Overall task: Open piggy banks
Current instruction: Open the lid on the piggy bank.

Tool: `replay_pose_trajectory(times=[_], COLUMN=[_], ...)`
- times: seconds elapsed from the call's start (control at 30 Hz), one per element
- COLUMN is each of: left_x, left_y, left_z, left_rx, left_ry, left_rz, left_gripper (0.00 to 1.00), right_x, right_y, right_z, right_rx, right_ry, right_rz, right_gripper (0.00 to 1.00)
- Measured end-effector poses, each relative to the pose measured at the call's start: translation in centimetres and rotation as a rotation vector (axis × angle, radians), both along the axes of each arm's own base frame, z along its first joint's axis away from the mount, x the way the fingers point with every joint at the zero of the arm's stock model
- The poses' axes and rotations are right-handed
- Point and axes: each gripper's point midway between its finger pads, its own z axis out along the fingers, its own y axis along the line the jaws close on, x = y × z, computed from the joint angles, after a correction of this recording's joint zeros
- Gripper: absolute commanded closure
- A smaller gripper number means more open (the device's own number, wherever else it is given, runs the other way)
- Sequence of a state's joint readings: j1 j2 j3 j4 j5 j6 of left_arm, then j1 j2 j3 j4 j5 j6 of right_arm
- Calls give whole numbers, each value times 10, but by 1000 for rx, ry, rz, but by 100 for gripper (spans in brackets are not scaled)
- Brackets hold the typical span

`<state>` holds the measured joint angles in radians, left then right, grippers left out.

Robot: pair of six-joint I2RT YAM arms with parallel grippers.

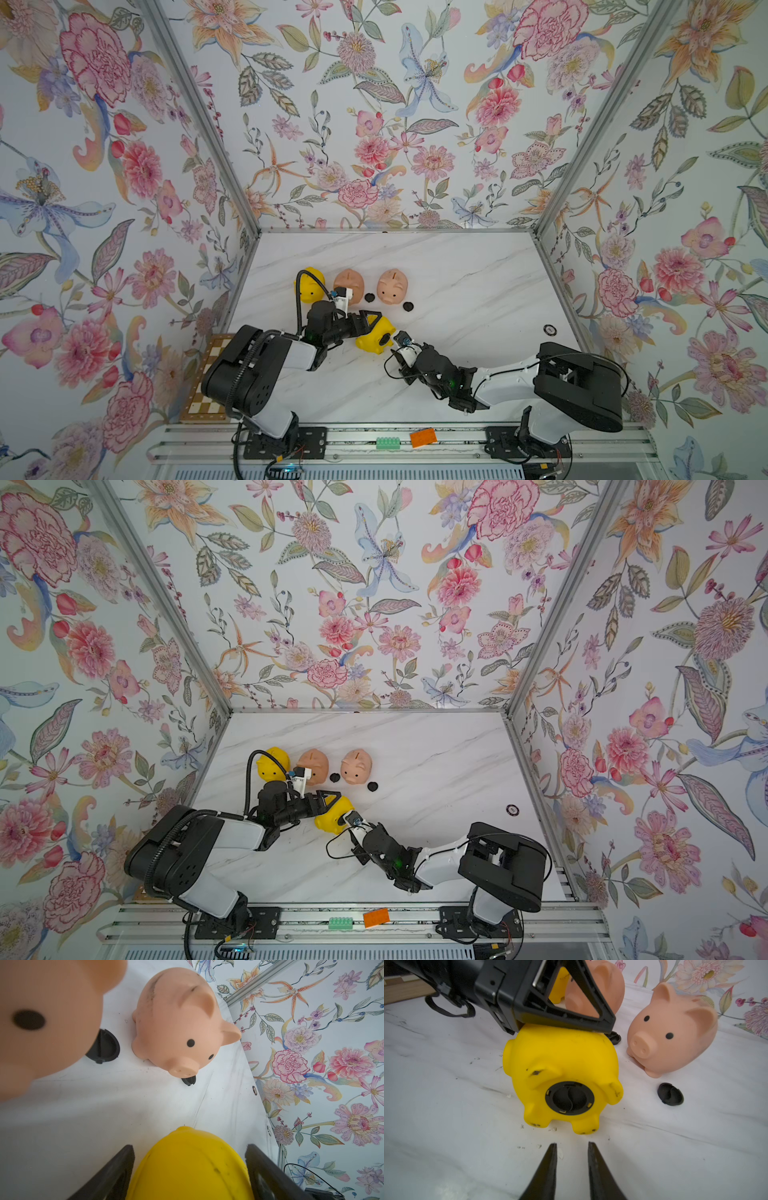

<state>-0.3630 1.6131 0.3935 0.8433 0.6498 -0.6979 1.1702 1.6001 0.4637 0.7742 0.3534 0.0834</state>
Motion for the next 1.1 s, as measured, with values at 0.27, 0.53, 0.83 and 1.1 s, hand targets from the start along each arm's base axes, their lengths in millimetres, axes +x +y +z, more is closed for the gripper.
replay_pose_trajectory(times=[0.27, 0.53, 0.83, 1.1], left_x=[0, -1, 0, 1], left_y=[0, 1, 1, 1], left_z=[1, 1, 1, 1], left_rx=[0, 2, 5, 8], left_ry=[-1, 3, 5, 7], left_rz=[0, 2, 5, 8], left_gripper=[15, 15, 15, 15], right_x=[8, 21, 30, 31], right_y=[7, 15, 25, 28], right_z=[-11, -3, -8, -8], right_rx=[23, 67, 70, 67], right_ry=[14, 6, 17, 10], right_rz=[7, -1, 5, 16], right_gripper=[79, 77, 77, 78])
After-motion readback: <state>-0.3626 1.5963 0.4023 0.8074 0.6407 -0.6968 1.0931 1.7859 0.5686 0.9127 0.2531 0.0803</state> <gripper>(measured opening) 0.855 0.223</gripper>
